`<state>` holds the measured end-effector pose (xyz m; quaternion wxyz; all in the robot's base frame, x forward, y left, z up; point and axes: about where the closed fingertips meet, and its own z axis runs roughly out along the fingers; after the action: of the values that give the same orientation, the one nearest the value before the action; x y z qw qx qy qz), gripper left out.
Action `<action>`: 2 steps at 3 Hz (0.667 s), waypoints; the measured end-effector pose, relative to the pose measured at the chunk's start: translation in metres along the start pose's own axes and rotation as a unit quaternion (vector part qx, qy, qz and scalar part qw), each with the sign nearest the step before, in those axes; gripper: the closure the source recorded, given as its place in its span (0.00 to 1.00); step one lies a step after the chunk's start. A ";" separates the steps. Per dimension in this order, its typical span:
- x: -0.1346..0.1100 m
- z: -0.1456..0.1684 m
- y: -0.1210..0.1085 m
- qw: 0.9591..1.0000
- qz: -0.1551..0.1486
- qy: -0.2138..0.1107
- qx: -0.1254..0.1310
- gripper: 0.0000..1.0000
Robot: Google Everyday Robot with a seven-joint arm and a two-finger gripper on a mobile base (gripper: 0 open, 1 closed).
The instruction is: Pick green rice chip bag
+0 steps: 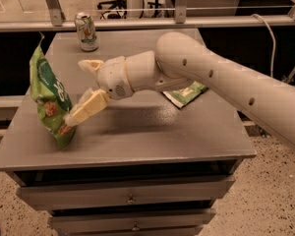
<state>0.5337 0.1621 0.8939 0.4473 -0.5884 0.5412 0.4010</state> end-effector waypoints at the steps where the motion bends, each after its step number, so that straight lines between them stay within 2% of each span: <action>1: -0.006 0.026 0.011 0.998 0.026 -0.021 -0.048 0.23; 2: -0.007 0.034 0.016 0.996 0.047 -0.032 -0.069 0.54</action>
Offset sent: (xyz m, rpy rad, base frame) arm -0.0175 0.0396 -0.0071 0.0676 0.1696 0.1344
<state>0.5173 0.1968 0.8891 0.4032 -0.5787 0.5250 0.4763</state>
